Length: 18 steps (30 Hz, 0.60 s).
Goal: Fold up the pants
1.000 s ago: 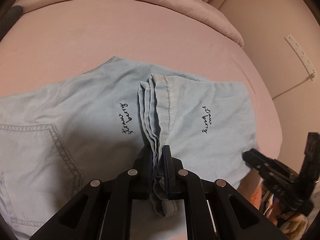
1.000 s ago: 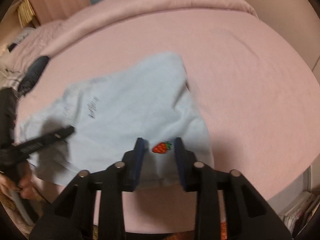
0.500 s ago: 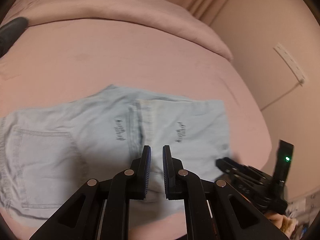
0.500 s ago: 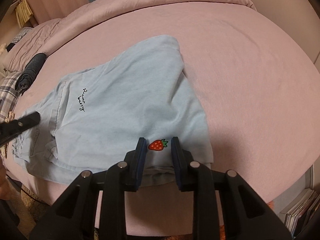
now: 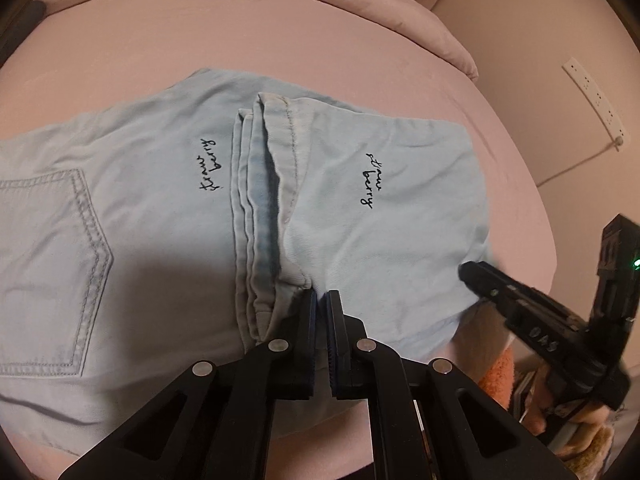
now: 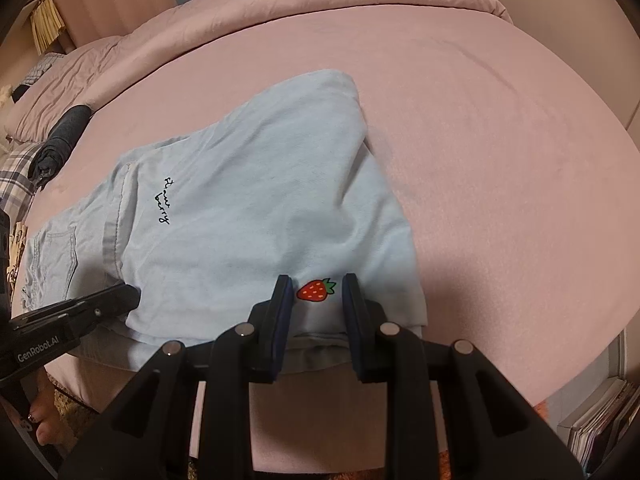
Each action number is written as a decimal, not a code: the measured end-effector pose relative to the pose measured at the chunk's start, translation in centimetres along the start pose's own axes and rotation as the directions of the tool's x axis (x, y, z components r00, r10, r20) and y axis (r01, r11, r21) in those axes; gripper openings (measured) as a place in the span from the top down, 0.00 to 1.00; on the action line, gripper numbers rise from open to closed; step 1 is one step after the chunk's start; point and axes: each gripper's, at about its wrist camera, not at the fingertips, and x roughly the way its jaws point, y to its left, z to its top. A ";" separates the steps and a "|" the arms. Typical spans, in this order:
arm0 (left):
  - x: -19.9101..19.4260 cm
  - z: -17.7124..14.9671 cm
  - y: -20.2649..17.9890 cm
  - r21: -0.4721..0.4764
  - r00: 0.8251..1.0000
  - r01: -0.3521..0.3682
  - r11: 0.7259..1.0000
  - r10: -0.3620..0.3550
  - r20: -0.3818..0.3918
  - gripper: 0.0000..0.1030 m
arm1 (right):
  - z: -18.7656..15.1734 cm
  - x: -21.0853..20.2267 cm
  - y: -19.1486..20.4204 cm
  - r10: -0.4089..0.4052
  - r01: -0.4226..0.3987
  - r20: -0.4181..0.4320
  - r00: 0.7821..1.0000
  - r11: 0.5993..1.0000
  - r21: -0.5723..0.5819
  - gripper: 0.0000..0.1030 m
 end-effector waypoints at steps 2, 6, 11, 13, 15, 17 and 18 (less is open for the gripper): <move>-0.1 -0.2 -0.2 0.003 1.000 -0.008 1.000 0.008 0.004 0.94 | 0.6 -0.6 -0.2 0.012 -0.012 -0.004 1.000 1.000 0.005 0.76; 0.5 -0.3 -1.1 0.001 0.999 -0.029 1.000 0.029 0.020 0.94 | 3.0 -2.2 -0.6 0.009 -0.009 0.070 0.998 1.000 -0.001 0.73; 0.7 -0.8 -1.7 -0.006 0.999 -0.033 0.999 0.033 0.032 0.93 | 7.3 0.3 -1.0 0.026 -0.027 0.054 0.998 1.000 0.014 0.74; 0.6 -0.8 -1.7 -0.012 0.999 -0.028 1.000 0.029 0.032 0.94 | 8.3 2.2 -0.9 -0.006 0.006 0.033 0.999 1.000 0.007 0.74; 0.7 -0.8 -1.7 -0.017 0.999 -0.028 0.999 0.029 0.035 0.94 | 8.9 4.0 -0.9 -0.027 0.027 -0.002 1.000 0.999 0.018 0.74; 0.6 -0.8 -1.5 -0.039 0.999 -0.012 0.999 0.013 0.032 0.94 | 8.8 6.1 -1.8 -0.016 0.018 -0.036 0.999 0.999 0.048 0.71; 0.5 -0.8 -1.4 -0.044 0.999 -0.009 0.999 0.010 0.031 0.94 | 8.6 6.0 -2.0 -0.005 0.005 -0.015 1.000 0.999 0.052 0.69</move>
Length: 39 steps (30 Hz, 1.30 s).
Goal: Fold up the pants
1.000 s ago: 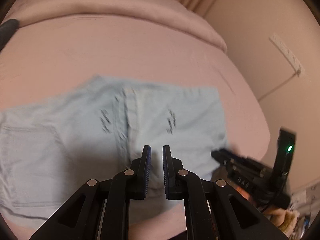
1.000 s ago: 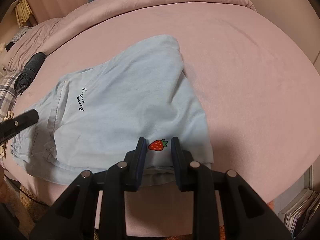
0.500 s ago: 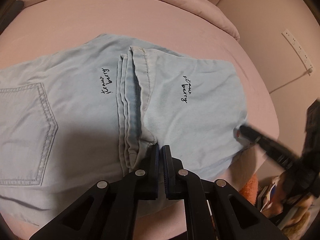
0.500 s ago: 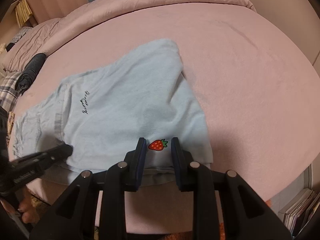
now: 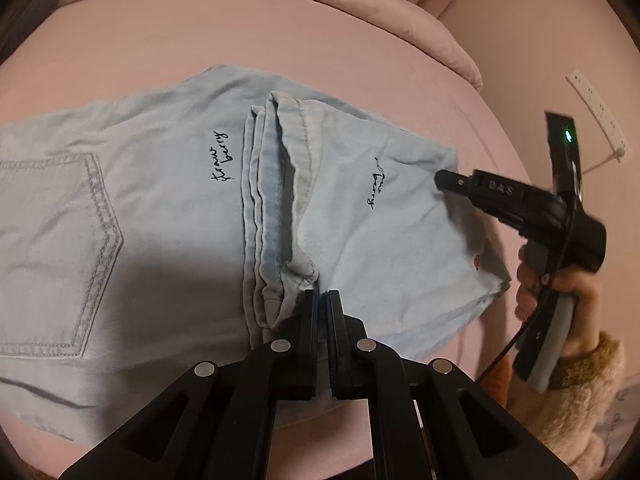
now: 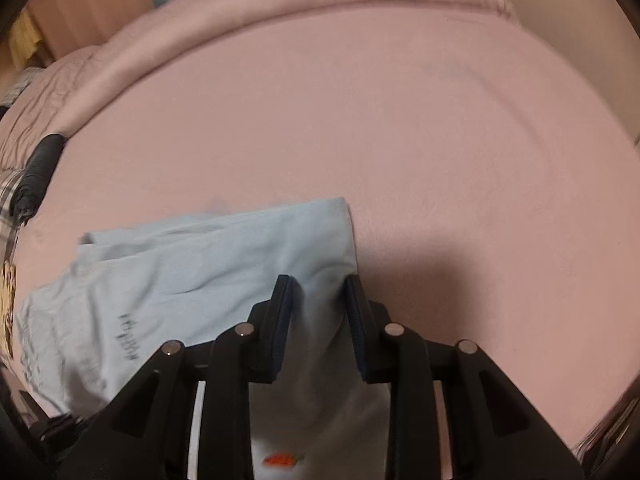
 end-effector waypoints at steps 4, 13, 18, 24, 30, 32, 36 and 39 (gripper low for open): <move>-0.5 0.1 0.1 -0.008 1.000 0.001 1.000 -0.001 -0.008 0.94 | -1.2 -2.0 -0.7 0.034 -0.034 0.004 0.999 0.999 0.017 0.68; -1.3 0.2 -0.1 -0.030 0.999 0.030 0.999 -0.031 -0.010 0.94 | -8.8 -5.6 -2.2 0.029 -0.029 -0.014 0.999 0.999 0.023 0.71; -2.7 0.6 -0.2 -0.007 1.000 -0.008 1.000 0.008 0.013 0.93 | -9.7 -7.4 -3.4 0.050 -0.049 -0.018 0.999 0.995 0.084 0.67; -3.5 0.4 0.9 -0.023 0.996 -0.072 0.997 0.073 0.047 0.68 | -8.9 -8.0 -4.1 0.054 -0.057 0.035 0.998 0.994 0.088 0.48; -3.6 0.1 2.1 -0.057 0.996 -0.082 0.995 0.084 0.035 0.68 | -8.7 -5.7 -3.3 0.092 -0.092 0.006 0.996 0.995 0.049 0.81; -3.7 0.1 2.3 -0.066 0.996 -0.080 0.995 0.083 0.035 0.68 | -8.6 -7.0 -2.7 0.081 -0.081 0.029 0.996 0.996 0.025 0.88; -3.8 0.1 2.4 -0.075 0.995 -0.093 0.993 0.096 0.039 0.68 | -8.5 -10.4 -1.9 0.101 -0.102 0.103 0.990 0.995 0.009 0.90; -3.3 0.2 2.5 -0.084 0.994 -0.106 0.991 0.109 0.030 0.68 | -8.4 -9.9 -2.3 0.072 -0.074 0.092 0.993 0.997 0.015 0.89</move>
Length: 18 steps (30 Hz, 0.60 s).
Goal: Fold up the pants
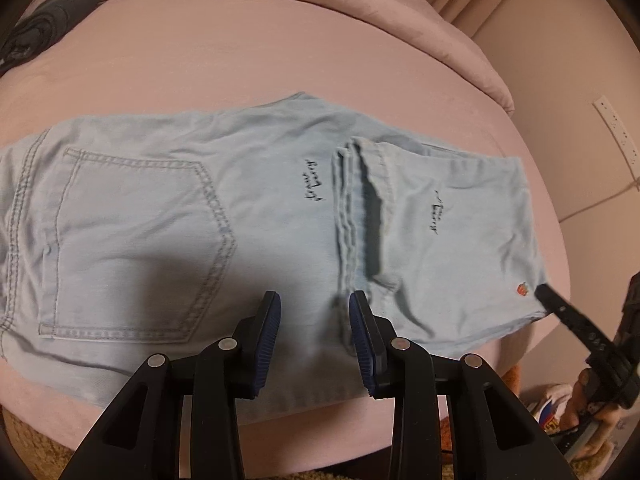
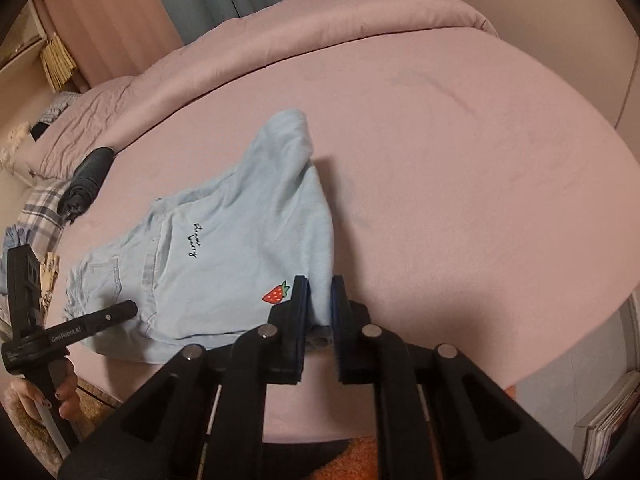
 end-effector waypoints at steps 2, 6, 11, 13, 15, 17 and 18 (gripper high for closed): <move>0.1 0.0 0.3 -0.007 1.000 0.005 1.000 -0.005 -0.004 0.68 | -0.4 2.2 -0.7 -0.033 0.034 -0.065 0.997 0.999 0.021 0.89; -0.5 0.1 0.5 -0.006 1.000 -0.011 1.000 0.011 0.008 0.68 | -1.6 4.8 -1.2 -0.078 0.081 -0.090 0.993 0.997 0.021 0.86; -1.7 0.0 1.0 -0.019 0.998 -0.043 0.999 0.044 0.038 0.63 | -0.4 3.8 1.0 -0.189 0.185 -0.084 0.978 0.981 -0.057 0.78; -2.3 0.0 1.3 -0.025 0.997 -0.054 0.998 0.055 0.058 0.55 | -0.2 2.9 2.2 -0.211 0.207 -0.054 0.976 0.975 -0.079 0.71; -3.2 0.1 2.0 -0.034 0.994 -0.068 0.997 0.071 0.082 0.45 | 0.3 1.9 3.5 -0.185 0.183 -0.019 0.983 0.979 -0.096 0.60; -4.5 0.1 2.8 -0.050 0.988 -0.086 0.995 0.091 0.121 0.43 | 0.7 1.4 5.0 -0.145 0.144 0.003 0.989 0.982 -0.120 0.56; -5.1 0.2 3.3 -0.064 0.985 -0.092 0.994 0.100 0.140 0.41 | 1.0 1.4 6.0 -0.123 0.123 0.009 0.992 0.983 -0.137 0.56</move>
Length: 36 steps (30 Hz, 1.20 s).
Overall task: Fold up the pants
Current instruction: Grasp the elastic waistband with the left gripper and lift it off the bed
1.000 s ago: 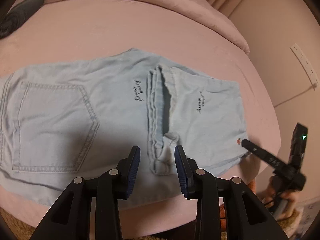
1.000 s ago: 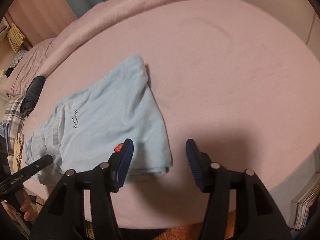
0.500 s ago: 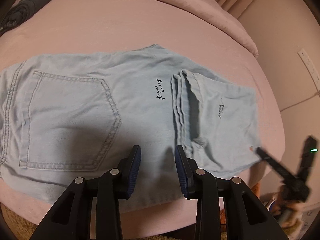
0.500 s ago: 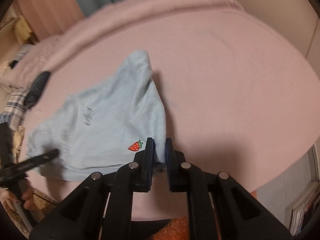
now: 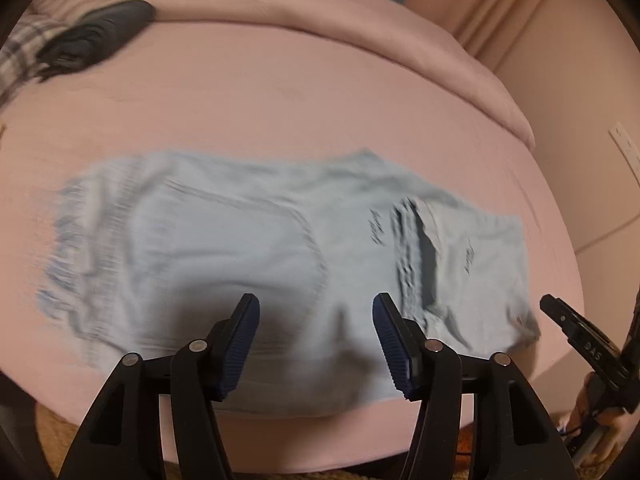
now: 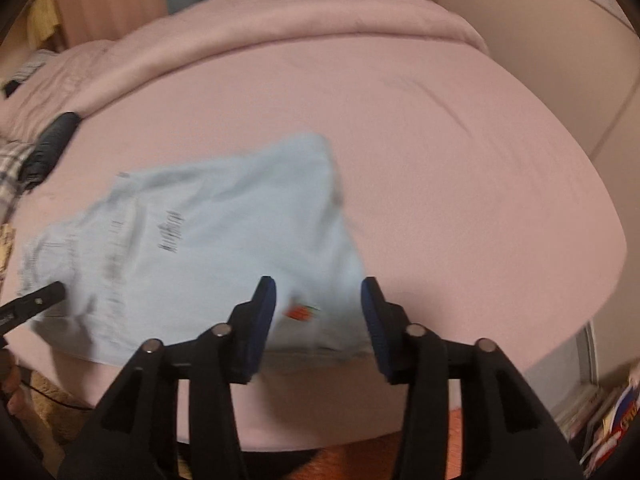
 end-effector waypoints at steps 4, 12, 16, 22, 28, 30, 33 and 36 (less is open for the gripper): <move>-1.8 0.6 3.3 -0.087 0.997 -0.030 0.996 0.036 0.064 0.29 | 1.2 0.8 3.9 0.069 -0.069 -0.004 0.998 0.995 -0.070 0.56; -4.3 0.1 11.5 -0.287 0.981 -0.131 0.949 0.165 0.097 0.24 | 0.1 3.0 11.3 0.154 -0.168 -0.088 0.984 0.968 -0.188 0.56; -4.1 -1.0 14.1 -0.349 0.975 -0.177 0.920 0.211 0.062 0.23 | -0.1 5.3 12.9 0.148 -0.174 -0.137 0.979 0.963 -0.205 0.56; -1.7 -1.8 15.4 -0.376 0.994 -0.103 0.921 0.111 -0.001 0.21 | -0.7 7.8 13.5 0.131 -0.161 -0.168 0.977 0.971 -0.176 0.54; -0.4 -1.5 13.8 -0.328 0.999 -0.026 0.944 0.033 0.014 0.15 | -0.7 7.7 13.2 0.151 -0.178 -0.166 0.974 0.971 -0.162 0.54; -0.1 -1.7 13.0 -0.325 0.999 0.053 0.944 -0.046 0.027 0.21 | -0.8 7.6 12.9 0.151 -0.177 -0.161 0.975 0.971 -0.162 0.53; 0.2 -1.5 12.0 -0.309 0.998 -0.048 0.950 0.059 0.024 0.45 | -0.9 7.5 12.9 0.148 -0.172 -0.154 0.977 0.972 -0.159 0.53; -0.1 -1.6 13.0 -0.369 0.998 0.053 0.928 -0.042 0.038 0.68 | -1.1 7.4 12.8 0.151 -0.173 -0.147 0.978 0.973 -0.155 0.53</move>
